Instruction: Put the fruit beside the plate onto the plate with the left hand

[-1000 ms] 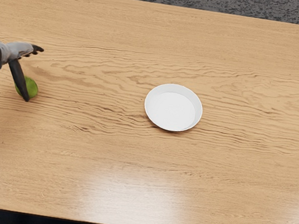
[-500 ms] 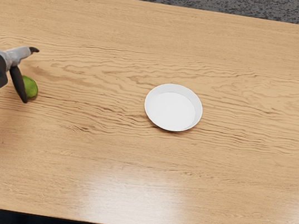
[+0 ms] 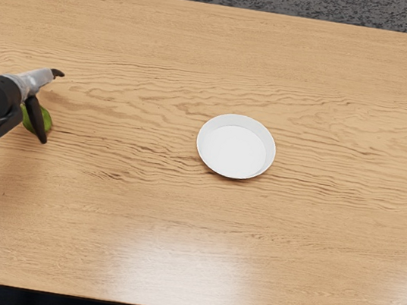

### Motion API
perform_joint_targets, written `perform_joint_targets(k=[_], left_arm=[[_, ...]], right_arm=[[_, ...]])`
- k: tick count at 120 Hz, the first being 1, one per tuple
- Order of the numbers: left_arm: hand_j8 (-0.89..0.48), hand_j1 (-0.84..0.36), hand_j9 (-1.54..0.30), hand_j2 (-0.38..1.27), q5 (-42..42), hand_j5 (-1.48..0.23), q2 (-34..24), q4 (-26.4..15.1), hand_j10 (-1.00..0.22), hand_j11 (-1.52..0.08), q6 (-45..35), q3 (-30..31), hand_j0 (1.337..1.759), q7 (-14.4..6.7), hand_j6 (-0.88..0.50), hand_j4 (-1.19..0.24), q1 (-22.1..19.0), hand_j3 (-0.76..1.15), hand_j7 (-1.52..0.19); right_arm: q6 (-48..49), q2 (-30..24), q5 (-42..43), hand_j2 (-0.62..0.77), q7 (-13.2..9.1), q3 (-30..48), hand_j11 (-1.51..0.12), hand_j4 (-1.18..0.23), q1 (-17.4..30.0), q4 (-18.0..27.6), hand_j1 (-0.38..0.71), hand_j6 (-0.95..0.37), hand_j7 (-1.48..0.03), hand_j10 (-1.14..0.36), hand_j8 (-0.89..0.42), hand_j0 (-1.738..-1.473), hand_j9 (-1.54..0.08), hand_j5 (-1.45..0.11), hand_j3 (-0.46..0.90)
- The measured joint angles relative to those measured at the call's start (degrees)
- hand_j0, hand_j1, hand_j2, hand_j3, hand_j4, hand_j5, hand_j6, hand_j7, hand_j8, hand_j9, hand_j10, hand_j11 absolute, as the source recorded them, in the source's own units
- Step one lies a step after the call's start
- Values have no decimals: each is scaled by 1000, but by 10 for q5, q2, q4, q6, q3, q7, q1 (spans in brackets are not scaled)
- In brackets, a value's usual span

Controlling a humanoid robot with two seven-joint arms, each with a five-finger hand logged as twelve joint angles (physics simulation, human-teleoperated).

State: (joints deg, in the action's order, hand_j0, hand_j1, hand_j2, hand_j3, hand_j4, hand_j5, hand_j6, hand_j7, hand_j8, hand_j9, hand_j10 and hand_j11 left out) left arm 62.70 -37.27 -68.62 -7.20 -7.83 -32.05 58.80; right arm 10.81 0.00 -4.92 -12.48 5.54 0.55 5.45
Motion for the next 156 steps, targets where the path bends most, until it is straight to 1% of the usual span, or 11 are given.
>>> perform_joint_targets(k=[9,38,51,69,90,117,137,156], left_arm=[[-81,262,-97,18,0,-98,3,-1,-79,-97,0,0,1658,-3,-81,-80,0,0,-98],[-104,234,-128,23,0,-128,3,-7,-103,-128,5,4,1658,-23,-105,-103,6,0,-128],[-121,215,-149,26,0,-149,3,-12,-119,-148,6,5,1658,-27,-121,-119,7,0,-149],[-137,195,-170,29,0,-171,-1,-16,-135,-170,9,7,1658,-29,-138,-136,7,0,-170],[-164,162,-205,35,-1,-206,-8,-34,-162,-205,11,7,1658,-29,-165,-163,7,0,-205],[-196,125,-246,41,-3,-246,-33,-60,-194,-245,11,7,1658,-29,-196,-194,7,0,-246],[-205,114,-258,43,-3,-258,-46,-65,-203,-258,11,7,1658,-29,-205,-204,10,0,-258],[-218,99,-275,46,-1,-275,-46,-66,-216,-274,12,7,1658,-29,-219,-217,10,0,-275]], right_arm=[[0,0,0,0,0,0,0,0,0,0,-349,0,0,0,0,-1658,0,0,0],[0,0,0,0,0,0,0,0,0,0,-349,0,0,0,0,-1658,0,0,0],[0,0,0,0,0,0,0,0,0,0,-349,0,0,0,0,-1658,0,0,0],[0,0,0,0,0,0,0,0,0,0,-349,0,0,0,0,-1658,0,0,0],[0,0,0,0,0,0,0,0,0,0,-349,0,0,0,0,-1658,0,0,0],[0,0,0,0,0,0,0,0,0,0,-349,0,0,0,0,-1658,0,0,0],[0,0,0,0,0,0,0,0,-2,0,-349,0,0,0,0,-1658,0,0,0],[0,0,0,0,0,0,0,0,-3,0,-349,0,0,0,0,-1658,0,0,0]])
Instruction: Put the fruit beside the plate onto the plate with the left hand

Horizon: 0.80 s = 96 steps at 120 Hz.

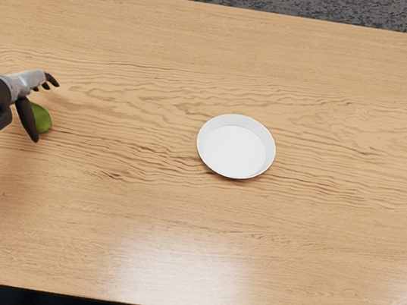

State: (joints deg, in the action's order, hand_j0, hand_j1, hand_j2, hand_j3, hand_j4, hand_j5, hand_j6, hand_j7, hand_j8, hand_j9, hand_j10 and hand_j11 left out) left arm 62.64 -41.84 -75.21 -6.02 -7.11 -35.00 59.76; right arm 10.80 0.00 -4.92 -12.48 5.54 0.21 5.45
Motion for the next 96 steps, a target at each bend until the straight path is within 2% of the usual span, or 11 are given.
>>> perform_joint_targets(k=[96], left_arm=[[-323,-27,-412,68,1,-412,4,2,-321,-411,-1,5,1658,0,-323,-322,-5,0,-412]], right_arm=[[0,0,0,0,0,-1,0,0,0,0,-349,0,0,0,0,-1658,0,0,0]])
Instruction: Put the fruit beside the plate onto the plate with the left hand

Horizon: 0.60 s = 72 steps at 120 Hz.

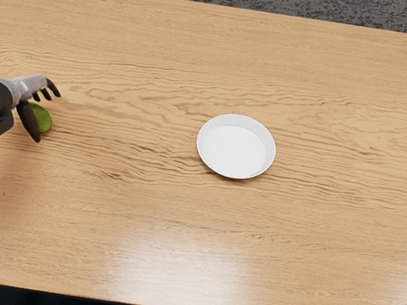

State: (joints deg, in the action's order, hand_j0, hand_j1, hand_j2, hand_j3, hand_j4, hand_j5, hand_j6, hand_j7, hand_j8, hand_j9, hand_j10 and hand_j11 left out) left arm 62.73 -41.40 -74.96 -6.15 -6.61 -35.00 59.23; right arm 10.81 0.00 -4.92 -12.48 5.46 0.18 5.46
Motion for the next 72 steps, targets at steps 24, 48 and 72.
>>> perform_joint_targets(k=[24,48,72], left_arm=[[-346,-55,-442,73,1,-443,2,3,-344,-442,-1,0,1658,0,-346,-345,-2,0,-442],[-358,-70,-458,75,1,-459,9,12,-356,-458,-1,0,1658,0,-358,-357,-3,0,-459],[-367,-82,-471,77,1,-472,11,19,-366,-471,-1,0,1658,0,-368,-367,-3,0,-471]], right_arm=[[0,0,0,0,0,0,0,0,0,0,-349,0,0,0,0,-1658,0,0,0],[0,0,0,0,0,1,0,0,0,0,-349,0,0,0,0,-1658,0,0,0],[0,0,0,0,0,1,0,0,0,0,-349,0,0,0,0,-1658,0,0,0]])
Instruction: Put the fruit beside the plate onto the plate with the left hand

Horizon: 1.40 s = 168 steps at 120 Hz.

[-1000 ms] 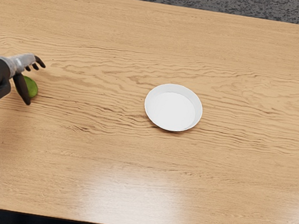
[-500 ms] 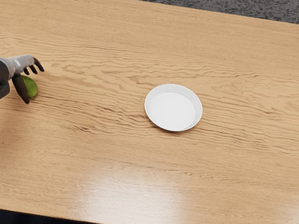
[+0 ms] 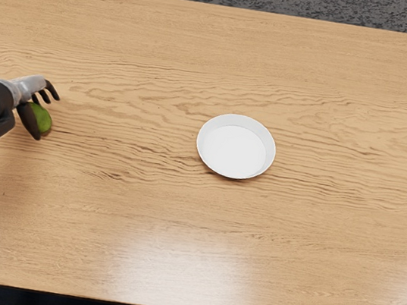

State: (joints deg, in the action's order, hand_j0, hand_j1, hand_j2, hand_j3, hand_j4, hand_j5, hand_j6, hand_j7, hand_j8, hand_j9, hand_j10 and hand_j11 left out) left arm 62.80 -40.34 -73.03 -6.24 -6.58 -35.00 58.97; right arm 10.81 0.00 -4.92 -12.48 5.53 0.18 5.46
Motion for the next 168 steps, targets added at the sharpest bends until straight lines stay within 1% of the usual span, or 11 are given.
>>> perform_joint_targets(k=[49,69,101,125,147,168], left_arm=[[-404,-127,-520,85,0,-520,0,3,-403,-520,1,0,1658,0,-404,-404,0,0,-520],[-418,-143,-537,88,0,-538,12,12,-417,-537,1,0,1658,0,-418,-417,-4,0,-538],[-434,-165,-561,93,0,-562,13,19,-433,-561,2,0,1658,0,-434,-433,-4,0,-561],[-466,-186,-622,139,0,-623,12,19,-466,-622,3,0,1656,0,-466,-465,-4,0,-622],[-512,-241,-673,173,-1,-674,12,19,-511,-672,3,0,1657,0,-511,-511,-4,0,-673],[-495,-267,-724,234,0,-714,12,19,-552,-724,5,0,1657,0,-529,-558,-4,0,-719]], right_arm=[[0,0,0,0,0,0,0,0,0,0,-349,0,0,0,0,-1658,0,0,0],[0,0,0,0,0,0,0,0,0,0,-349,0,0,0,0,-1658,0,0,0],[0,0,0,0,0,-1,0,0,0,0,-349,0,0,0,0,-1658,0,0,0],[0,0,0,0,0,-1,0,0,0,0,-349,0,0,0,0,-1658,0,0,0],[0,0,0,0,0,0,0,0,0,0,-349,0,0,0,0,-1658,0,0,0],[0,0,0,0,0,0,0,0,0,0,-349,0,0,0,0,-1658,0,0,0]])
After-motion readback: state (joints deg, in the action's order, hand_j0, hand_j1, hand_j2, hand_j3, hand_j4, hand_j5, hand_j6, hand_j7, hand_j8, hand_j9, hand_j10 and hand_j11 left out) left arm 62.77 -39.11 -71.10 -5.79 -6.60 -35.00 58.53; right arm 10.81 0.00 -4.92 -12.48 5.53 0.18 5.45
